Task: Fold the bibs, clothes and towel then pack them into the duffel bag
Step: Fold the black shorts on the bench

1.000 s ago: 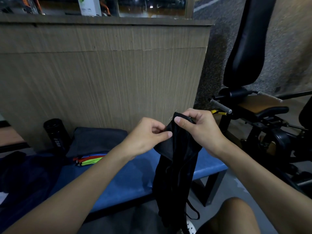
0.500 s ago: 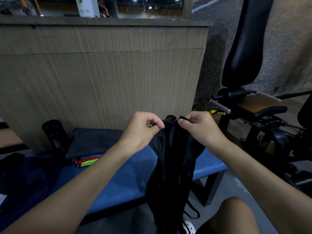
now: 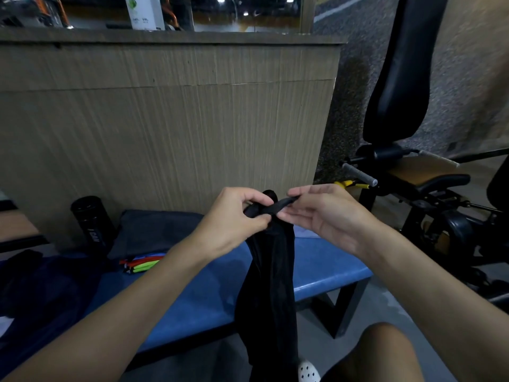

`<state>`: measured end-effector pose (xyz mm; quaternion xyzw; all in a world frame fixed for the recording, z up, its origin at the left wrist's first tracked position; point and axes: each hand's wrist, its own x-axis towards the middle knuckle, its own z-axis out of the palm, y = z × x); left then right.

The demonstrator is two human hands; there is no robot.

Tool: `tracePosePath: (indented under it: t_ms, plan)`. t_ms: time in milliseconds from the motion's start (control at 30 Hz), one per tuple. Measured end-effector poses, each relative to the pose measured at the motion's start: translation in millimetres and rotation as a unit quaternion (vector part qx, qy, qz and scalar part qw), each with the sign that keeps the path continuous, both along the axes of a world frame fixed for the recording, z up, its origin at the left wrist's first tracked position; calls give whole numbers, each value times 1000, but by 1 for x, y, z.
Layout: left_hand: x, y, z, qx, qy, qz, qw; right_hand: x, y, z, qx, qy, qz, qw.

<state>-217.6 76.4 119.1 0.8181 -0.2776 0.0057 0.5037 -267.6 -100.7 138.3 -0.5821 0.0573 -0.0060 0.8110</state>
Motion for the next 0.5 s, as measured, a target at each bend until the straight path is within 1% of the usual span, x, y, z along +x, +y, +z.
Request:
tracePosePath:
  t_ms: [67,100,133,167,200,233,267,300,367,400,500]
  plan:
    - [-1,1,2,12,-12,2,1000,0,-3,-2,-35,-2,15,999]
    - [-2,2,2,14,-16,1,1000,0,-4,-3,-83,-9,16,996]
    - [-3,2,3,13,-15,-3,1000,0,-6,-5,-167,-24,12,986]
    - [-4,3,4,12,-10,-9,1000,1,-8,-8,-281,-51,3,958]
    - [-5,3,5,14,-5,-15,1000,1,-11,-8,-387,-83,-3,918]
    - [-6,3,6,15,-4,-22,1000,2,-14,-8,-462,-108,0,880]
    - [-6,4,6,17,-4,-27,999,3,-16,-7,-497,-119,16,860]
    - [-5,5,6,16,-2,-33,999,2,-18,-6,-494,-120,48,860]
    - [-3,6,6,12,0,-46,999,-1,-20,-4,-442,-113,120,882]
    - [-2,7,6,11,-1,-51,999,-1,-20,-4,-423,-111,139,888]
    - [0,7,4,2,-7,-62,998,0,-19,-5,-428,-131,152,881]
